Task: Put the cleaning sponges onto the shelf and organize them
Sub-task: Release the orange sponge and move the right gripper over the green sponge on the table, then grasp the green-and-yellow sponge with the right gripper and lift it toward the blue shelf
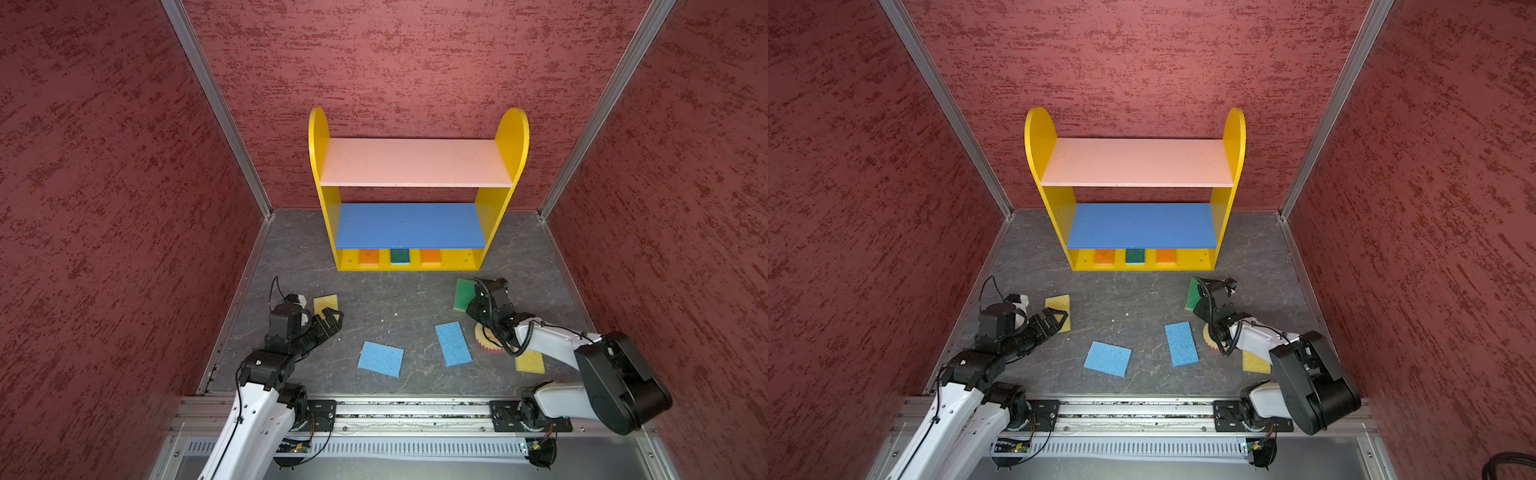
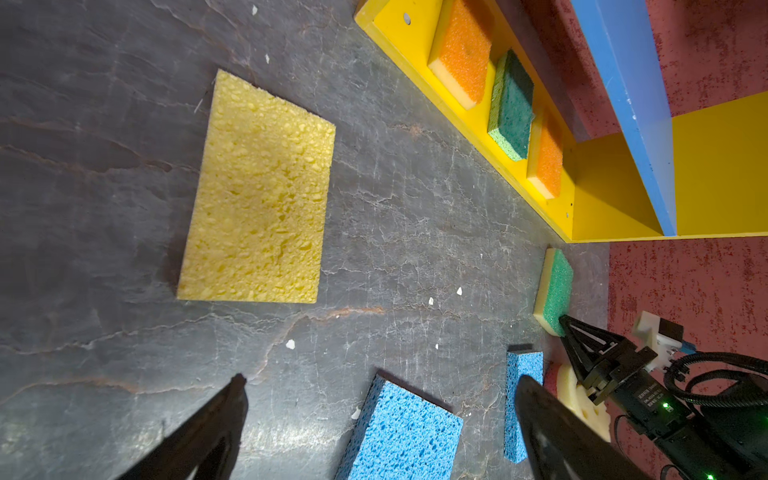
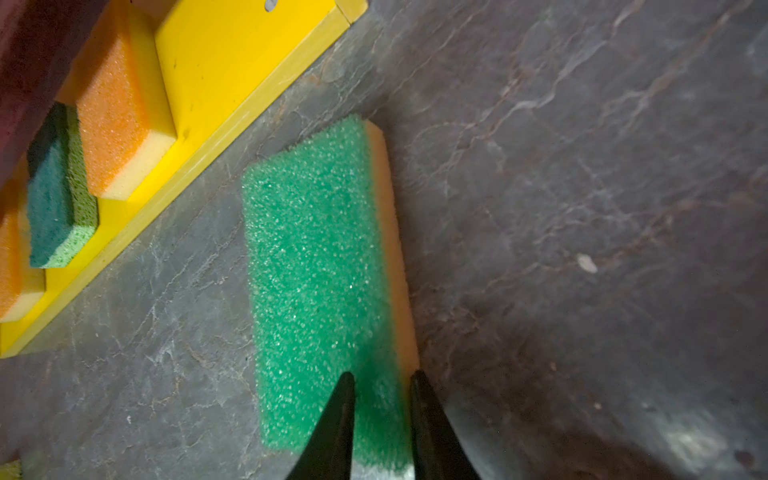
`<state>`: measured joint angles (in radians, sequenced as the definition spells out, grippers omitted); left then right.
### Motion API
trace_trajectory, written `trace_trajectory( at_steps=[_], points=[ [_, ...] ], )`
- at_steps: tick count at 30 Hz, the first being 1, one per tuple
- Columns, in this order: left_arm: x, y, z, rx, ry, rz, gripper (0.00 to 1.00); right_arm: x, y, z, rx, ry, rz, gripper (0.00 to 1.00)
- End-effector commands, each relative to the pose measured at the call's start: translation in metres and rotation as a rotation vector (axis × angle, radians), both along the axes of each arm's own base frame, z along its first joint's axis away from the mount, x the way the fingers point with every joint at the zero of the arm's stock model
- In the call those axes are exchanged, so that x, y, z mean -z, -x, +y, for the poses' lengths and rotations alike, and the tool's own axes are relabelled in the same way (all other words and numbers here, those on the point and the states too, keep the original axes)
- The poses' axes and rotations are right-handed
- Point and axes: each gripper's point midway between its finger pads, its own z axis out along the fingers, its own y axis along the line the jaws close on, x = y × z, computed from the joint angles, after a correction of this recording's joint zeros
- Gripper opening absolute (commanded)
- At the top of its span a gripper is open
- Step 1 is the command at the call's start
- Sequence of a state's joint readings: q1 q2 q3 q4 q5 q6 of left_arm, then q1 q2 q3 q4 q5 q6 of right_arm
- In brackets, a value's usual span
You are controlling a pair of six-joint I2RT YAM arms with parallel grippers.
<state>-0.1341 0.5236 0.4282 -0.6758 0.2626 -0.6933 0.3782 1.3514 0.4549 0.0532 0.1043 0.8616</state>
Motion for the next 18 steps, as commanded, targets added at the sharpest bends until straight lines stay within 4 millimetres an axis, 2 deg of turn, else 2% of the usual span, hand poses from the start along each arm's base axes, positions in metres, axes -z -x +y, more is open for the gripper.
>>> trace_trajectory(
  at_steps=[1, 5, 10, 15, 18],
  points=[
    [-0.003, -0.006, -0.004, 0.028, 0.025, -0.028, 1.0, -0.018, -0.005, 0.005, -0.015, -0.022, -0.064, 0.15],
    [-0.006, -0.01, -0.003, 0.036, 0.033, -0.032, 1.0, -0.033, -0.008, 0.003, -0.003, -0.021, -0.101, 0.01],
    [-0.001, -0.012, -0.004, 0.044, 0.058, -0.015, 1.0, -0.054, -0.011, 0.011, -0.02, -0.022, -0.143, 0.0],
    [0.008, -0.012, -0.003, 0.035, 0.07, -0.006, 1.0, -0.094, -0.016, 0.035, -0.094, 0.108, -0.228, 0.0],
    [0.007, -0.012, -0.001, 0.033, 0.069, -0.006, 1.0, -0.123, -0.016, 0.062, -0.163, 0.158, -0.309, 0.0]
  ],
)
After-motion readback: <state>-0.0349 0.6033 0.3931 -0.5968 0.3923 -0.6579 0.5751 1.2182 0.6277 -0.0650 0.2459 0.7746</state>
